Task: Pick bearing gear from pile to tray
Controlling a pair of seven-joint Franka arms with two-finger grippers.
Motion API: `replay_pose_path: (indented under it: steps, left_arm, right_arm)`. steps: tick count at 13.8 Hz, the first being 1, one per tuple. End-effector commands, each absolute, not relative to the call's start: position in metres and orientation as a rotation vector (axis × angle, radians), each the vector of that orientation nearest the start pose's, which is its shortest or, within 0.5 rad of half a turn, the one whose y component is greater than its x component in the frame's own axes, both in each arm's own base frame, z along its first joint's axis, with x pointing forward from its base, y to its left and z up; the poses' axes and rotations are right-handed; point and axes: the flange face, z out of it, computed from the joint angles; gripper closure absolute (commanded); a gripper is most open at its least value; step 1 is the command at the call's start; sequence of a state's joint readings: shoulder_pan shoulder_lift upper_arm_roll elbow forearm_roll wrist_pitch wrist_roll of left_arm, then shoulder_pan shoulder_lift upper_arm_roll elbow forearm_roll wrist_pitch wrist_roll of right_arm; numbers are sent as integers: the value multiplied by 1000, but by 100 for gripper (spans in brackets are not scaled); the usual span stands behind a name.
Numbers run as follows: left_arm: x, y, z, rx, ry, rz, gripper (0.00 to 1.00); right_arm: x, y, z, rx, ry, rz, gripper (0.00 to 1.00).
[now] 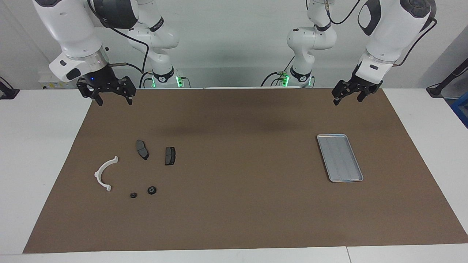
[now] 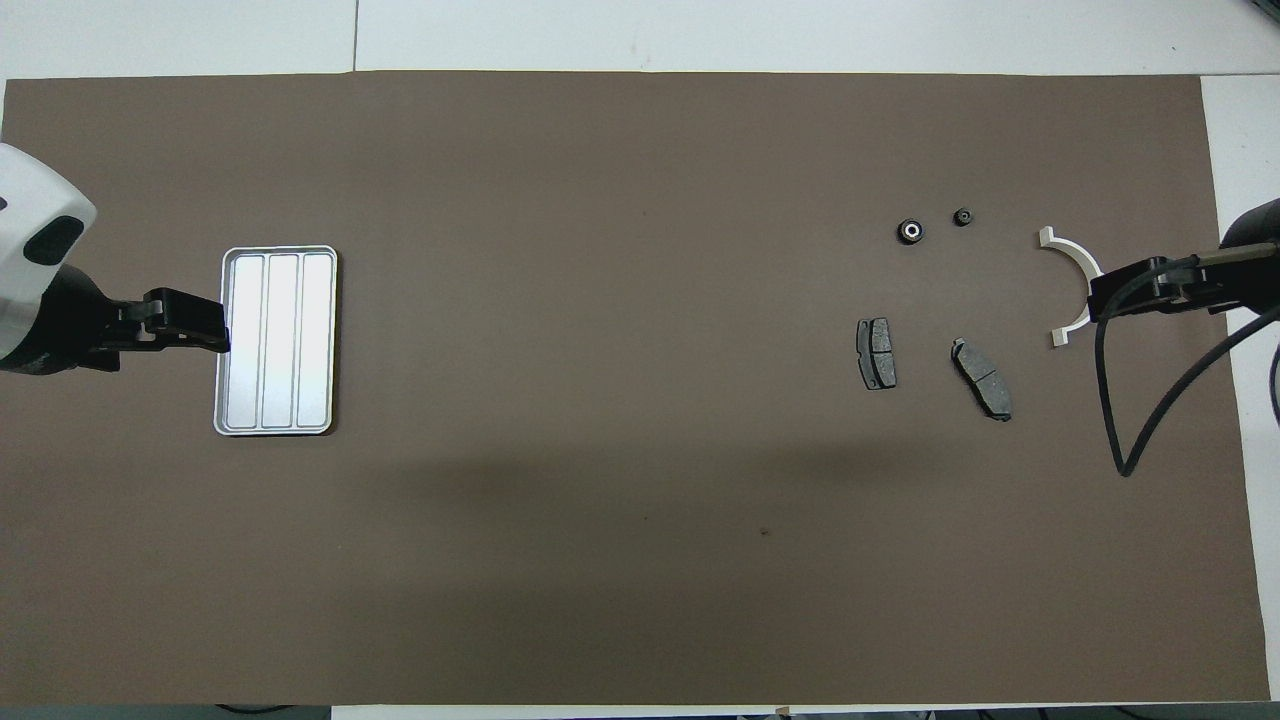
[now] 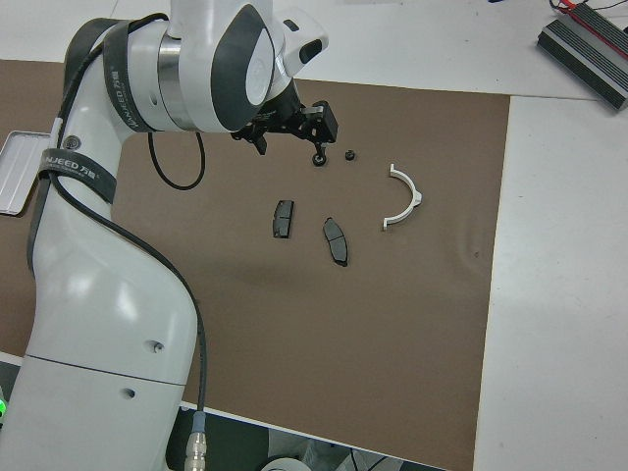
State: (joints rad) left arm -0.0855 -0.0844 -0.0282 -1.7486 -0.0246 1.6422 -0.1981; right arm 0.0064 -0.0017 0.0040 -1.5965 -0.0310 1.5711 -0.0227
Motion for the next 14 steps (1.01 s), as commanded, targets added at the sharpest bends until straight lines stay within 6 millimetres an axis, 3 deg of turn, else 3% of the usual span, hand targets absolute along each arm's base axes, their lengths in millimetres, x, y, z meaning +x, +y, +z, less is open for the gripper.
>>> replay_pose_path:
  steps: [1,11,14]
  left_arm:
    - [523,-61,595,-3170,-146,40,0]
    - [523,-62,595,-3170,-144,42,0]
    - [523,-62,595,-3170,-144,42,0]
  right_arm:
    - [551,3,613,-3163,-30,32,0]
    - [544,5,631,-3163,-24,-27,0]
    - [541,6,635,-3162,-114,-43,0]
